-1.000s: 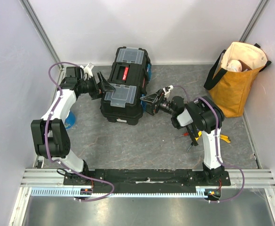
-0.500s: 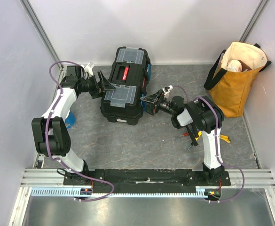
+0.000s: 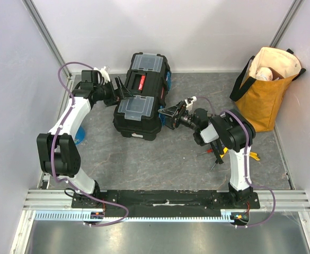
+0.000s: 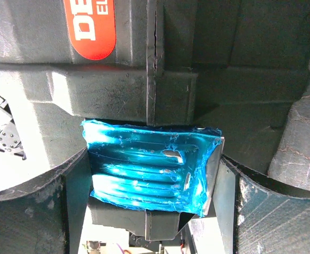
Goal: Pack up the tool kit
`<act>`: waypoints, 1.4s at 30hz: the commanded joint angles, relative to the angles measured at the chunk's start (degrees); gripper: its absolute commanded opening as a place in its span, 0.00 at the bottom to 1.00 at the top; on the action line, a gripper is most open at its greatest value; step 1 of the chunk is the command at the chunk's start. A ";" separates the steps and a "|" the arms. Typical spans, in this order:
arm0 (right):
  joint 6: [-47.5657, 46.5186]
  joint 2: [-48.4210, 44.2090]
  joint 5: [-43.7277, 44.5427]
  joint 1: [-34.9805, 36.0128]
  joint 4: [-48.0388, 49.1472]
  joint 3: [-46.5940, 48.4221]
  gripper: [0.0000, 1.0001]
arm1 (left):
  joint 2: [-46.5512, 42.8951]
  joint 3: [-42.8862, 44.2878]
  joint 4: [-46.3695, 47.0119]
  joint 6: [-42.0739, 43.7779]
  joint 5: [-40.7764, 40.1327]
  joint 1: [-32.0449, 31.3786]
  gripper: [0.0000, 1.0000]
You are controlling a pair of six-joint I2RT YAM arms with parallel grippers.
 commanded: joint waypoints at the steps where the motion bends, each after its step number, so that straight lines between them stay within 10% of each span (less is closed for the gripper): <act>1: -13.12 -5.89 1.80 2.19 2.20 0.46 0.06 | 6.13 -4.65 -11.05 3.95 -10.87 -5.02 0.90; 28: -20.14 -14.15 8.92 2.10 -25.83 1.51 0.01 | 10.35 -2.11 -17.56 3.16 -30.21 -9.59 0.88; 34: -19.46 -17.40 7.87 0.61 -23.67 -0.68 0.21 | 8.95 2.28 -18.96 3.16 -28.81 -9.24 0.89; 42: -5.23 -13.72 8.13 -2.55 5.67 -9.90 0.71 | 10.26 4.84 -18.96 1.76 -24.15 -7.58 0.89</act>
